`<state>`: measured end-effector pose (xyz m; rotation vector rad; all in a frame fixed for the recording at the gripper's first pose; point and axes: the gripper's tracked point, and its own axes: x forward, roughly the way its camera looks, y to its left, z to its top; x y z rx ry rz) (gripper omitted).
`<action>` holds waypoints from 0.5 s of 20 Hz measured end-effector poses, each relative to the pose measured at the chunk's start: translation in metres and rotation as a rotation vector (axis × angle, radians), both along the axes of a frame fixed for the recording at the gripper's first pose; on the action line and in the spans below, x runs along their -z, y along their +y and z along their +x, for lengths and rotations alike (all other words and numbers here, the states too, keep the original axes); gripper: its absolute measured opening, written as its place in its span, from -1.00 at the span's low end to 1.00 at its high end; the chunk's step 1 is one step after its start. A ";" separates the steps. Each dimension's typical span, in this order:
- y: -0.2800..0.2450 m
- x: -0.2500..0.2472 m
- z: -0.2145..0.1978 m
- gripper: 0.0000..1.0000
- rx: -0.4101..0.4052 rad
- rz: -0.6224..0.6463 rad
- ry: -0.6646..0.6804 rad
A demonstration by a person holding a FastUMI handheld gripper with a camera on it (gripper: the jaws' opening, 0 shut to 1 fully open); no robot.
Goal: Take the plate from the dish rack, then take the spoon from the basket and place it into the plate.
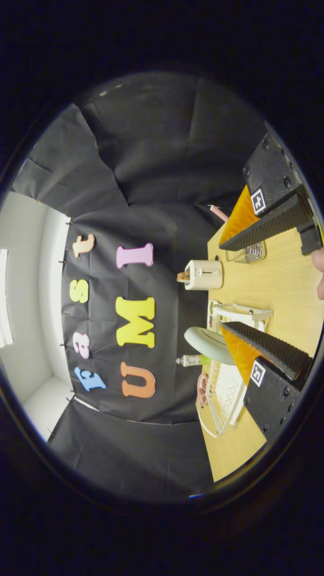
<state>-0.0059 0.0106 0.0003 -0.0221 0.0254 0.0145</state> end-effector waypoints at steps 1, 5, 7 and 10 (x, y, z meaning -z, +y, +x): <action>0.001 0.000 0.001 1.00 -0.002 0.002 -0.001; 0.002 0.001 0.002 1.00 -0.001 0.024 0.007; 0.002 0.002 0.003 1.00 0.000 0.023 0.015; 0.005 0.003 0.002 1.00 -0.014 0.007 0.024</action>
